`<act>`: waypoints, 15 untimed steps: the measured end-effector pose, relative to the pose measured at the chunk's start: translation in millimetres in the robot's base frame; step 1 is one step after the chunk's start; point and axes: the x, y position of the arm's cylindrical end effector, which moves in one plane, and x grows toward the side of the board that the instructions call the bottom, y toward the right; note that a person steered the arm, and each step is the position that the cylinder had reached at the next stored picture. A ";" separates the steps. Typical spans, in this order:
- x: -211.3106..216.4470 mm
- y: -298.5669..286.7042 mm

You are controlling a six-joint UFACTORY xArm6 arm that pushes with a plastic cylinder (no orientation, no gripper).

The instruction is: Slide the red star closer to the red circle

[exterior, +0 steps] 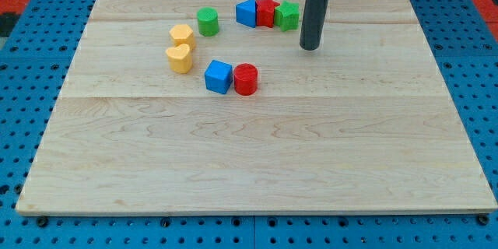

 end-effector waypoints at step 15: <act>-59.5 -106.4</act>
